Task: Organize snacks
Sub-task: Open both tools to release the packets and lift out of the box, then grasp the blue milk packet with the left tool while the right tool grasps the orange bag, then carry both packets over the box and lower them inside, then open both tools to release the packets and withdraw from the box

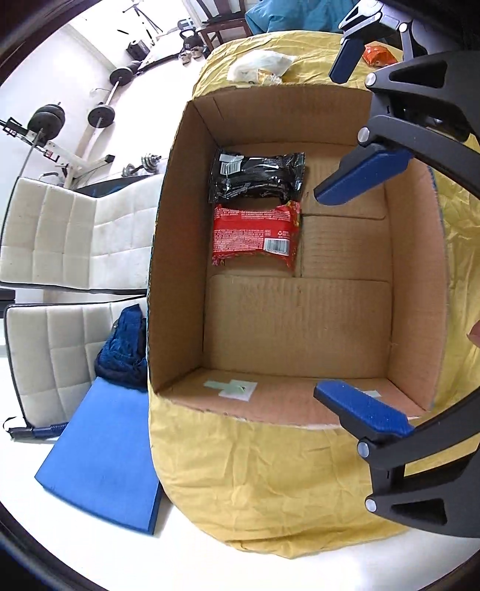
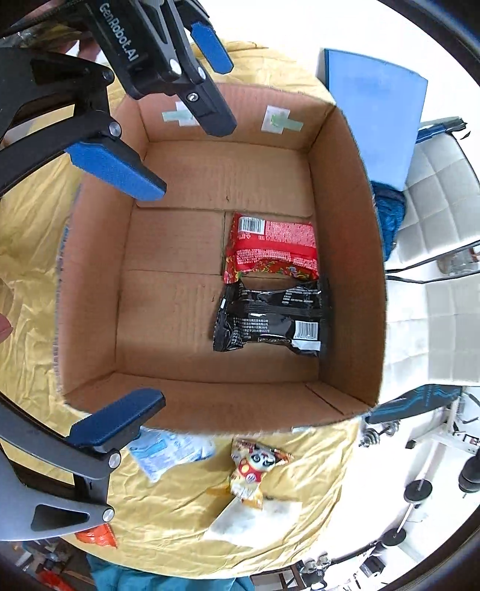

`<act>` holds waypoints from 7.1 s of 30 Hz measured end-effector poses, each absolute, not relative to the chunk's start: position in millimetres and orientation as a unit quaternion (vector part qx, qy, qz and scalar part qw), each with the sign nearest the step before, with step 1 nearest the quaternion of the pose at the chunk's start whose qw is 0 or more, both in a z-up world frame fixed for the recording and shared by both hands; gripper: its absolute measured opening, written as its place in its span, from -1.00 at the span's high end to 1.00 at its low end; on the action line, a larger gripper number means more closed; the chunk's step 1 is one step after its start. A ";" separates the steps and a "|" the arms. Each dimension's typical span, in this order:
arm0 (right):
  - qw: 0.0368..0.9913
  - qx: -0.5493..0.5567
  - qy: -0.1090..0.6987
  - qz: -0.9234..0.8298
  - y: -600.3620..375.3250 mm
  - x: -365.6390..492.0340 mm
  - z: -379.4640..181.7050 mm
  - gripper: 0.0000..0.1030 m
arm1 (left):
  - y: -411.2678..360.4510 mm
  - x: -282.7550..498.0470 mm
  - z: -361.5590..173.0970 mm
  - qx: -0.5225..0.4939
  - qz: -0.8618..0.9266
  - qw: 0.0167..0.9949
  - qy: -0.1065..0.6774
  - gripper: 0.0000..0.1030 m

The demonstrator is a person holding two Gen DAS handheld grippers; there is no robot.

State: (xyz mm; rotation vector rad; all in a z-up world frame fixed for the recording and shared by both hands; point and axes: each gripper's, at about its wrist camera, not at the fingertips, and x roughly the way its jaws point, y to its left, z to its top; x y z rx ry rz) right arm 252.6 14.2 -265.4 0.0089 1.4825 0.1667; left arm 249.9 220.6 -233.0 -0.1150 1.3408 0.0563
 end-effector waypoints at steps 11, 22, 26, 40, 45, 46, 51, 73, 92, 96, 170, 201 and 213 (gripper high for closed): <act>0.774 0.007 0.627 0.084 1.1 196.2 -202.1 -1.00 | 210.2 200.4 -175.9 -0.032 0.042 0.826 0.561 -0.89; 0.787 0.054 0.607 0.096 -53.7 168.1 -169.6 -1.00 | 187.5 167.7 -142.9 -0.081 0.059 0.835 0.541 -0.89; 0.788 0.075 0.607 0.066 -113.9 169.9 -168.1 -1.00 | 153.8 165.0 -141.7 -0.090 0.045 0.830 0.548 -0.89; 0.722 0.117 0.676 -0.088 -396.1 141.0 -249.6 -1.00 | -82.3 200.9 -239.7 -0.075 -0.095 0.720 0.683 -0.89; 0.692 0.116 0.709 -0.076 -439.4 134.4 -293.9 -1.00 | -120.5 233.2 -292.7 -0.061 -0.070 0.683 0.725 -0.89; 0.687 0.112 0.715 -0.072 -445.1 133.9 -304.0 -1.00 | -123.8 237.4 -301.0 -0.065 -0.068 0.675 0.732 -0.89; 0.657 0.089 0.747 -0.050 -443.9 140.0 -345.9 -1.00 | -123.9 267.2 -341.0 -0.077 -0.030 0.649 0.757 -0.89; 0.613 0.131 0.778 -0.040 -458.9 118.4 -403.6 0.08 | -144.8 262.8 -393.3 0.032 -0.042 0.655 0.754 0.03; 0.624 0.178 0.757 -0.079 -478.2 86.8 -393.7 0.21 | -136.0 214.0 -367.0 0.042 -0.082 0.683 0.724 0.35; 0.640 0.189 0.741 -0.072 -476.5 80.7 -371.2 0.22 | -135.3 203.5 -340.6 0.035 -0.104 0.698 0.708 0.35; 0.651 0.026 0.757 0.049 10.9 258.9 -393.3 -0.35 | 248.1 348.5 -336.5 -0.070 -0.024 0.705 0.706 0.23; 0.766 0.009 0.641 0.049 -6.2 190.5 -233.7 -1.00 | 238.1 195.0 -186.3 -0.061 0.004 0.818 0.572 -0.91; 0.804 0.009 0.592 0.054 -21.4 134.5 -165.4 -1.00 | 215.7 135.9 -135.7 -0.033 0.012 0.850 0.526 -0.91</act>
